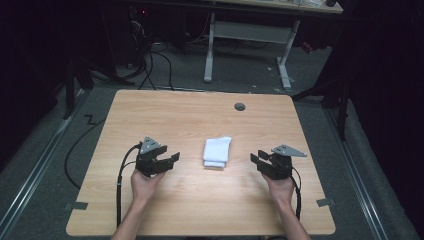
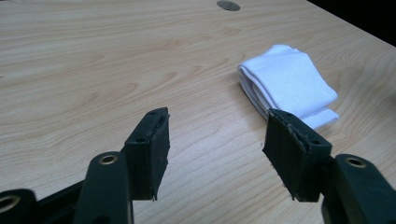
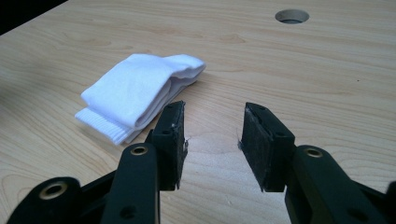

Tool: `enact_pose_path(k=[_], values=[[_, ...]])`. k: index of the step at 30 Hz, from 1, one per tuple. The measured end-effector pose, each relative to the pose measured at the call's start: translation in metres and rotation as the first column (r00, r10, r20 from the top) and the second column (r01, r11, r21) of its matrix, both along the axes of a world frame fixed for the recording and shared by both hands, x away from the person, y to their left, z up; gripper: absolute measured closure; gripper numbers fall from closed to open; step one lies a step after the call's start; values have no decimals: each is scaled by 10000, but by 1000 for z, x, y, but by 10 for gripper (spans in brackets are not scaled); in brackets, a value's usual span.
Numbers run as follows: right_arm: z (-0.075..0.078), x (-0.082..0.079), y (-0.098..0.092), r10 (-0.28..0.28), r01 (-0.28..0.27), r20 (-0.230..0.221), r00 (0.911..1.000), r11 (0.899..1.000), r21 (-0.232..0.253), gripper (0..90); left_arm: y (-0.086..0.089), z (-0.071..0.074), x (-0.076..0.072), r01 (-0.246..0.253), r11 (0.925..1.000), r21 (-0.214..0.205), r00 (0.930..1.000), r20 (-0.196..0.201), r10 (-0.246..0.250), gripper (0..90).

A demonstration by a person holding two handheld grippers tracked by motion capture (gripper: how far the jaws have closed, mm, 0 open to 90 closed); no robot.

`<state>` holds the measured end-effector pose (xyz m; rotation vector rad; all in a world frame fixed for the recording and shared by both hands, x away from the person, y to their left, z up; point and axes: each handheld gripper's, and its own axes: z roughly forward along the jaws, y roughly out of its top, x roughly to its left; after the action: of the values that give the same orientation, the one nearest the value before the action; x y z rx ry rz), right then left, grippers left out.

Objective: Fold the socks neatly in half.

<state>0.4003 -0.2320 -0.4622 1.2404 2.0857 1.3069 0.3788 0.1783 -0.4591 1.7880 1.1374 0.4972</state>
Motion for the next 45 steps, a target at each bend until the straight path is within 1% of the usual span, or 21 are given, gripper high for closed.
enact_pose_path(k=[3,9,10,11,13,16,20,22,26,27,33,39,40,42,45], values=[[0,-1,-1,-17,17,-3,10000,10000,-70,588,4,-2,-2,-94,9999,-85,10000,-21,94,406],[-3,-3,-5,-124,122,-101,9999,9999,-117,584,14,-5,-6,-293,9995,-91,9995,-95,292,405],[-3,-3,-6,-156,155,-114,9998,9998,-110,583,15,-5,-7,-325,9995,-50,9993,-162,324,405],[-4,-4,-7,-178,177,-138,9997,9998,-104,582,16,-6,-7,-353,9994,-7,9993,-157,353,405],[-5,-4,-9,-220,218,-205,9995,9997,-113,578,18,-9,-8,-396,9992,-100,9991,-165,394,405],[-3,-5,-10,-264,263,-159,9995,9996,-91,577,20,-12,-8,-451,9989,-150,9987,-244,447,405],[-4,-4,-13,-289,285,-225,9993,9995,-154,573,22,-16,-10,-511,9986,-148,9983,-293,507,402],[-4,-4,-14,-328,324,-243,9992,9993,-159,572,23,-17,-9,-551,9985,-39,9979,-353,549,399],[-7,-5,-18,-446,442,-313,9985,9989,-134,570,26,-17,-9,-632,9979,-154,9974,-362,626,398],[-7,-5,-19,-464,460,-308,9984,9988,-147,570,27,-18,-9,-684,9974,-208,9971,-342,677,397],[-11,-5,-25,-605,599,-396,9974,9981,-175,566,33,-23,-10,-934,9955,-186,9949,-407,926,395],[-16,-4,-30,-772,761,-510,9957,9968,-237,558,40,-29,-10,-1115,9937,-79,9918,-634,1108,383],[-17,-4,-30,-793,777,-512,9955,9964,-332,554,41,-31,-10,-1160,9932,-113,9911,-669,1150,376],[-18,-3,-31,-816,794,-590,9949,9961,-389,549,42,-33,-8,-1189,9929,-55,9895,-834,1181,361],[-19,-2,-31,-839,811,-596,9947,9956,-478,544,43,-34,-7,-1276,9918,61,9876,-917,1276,334]])
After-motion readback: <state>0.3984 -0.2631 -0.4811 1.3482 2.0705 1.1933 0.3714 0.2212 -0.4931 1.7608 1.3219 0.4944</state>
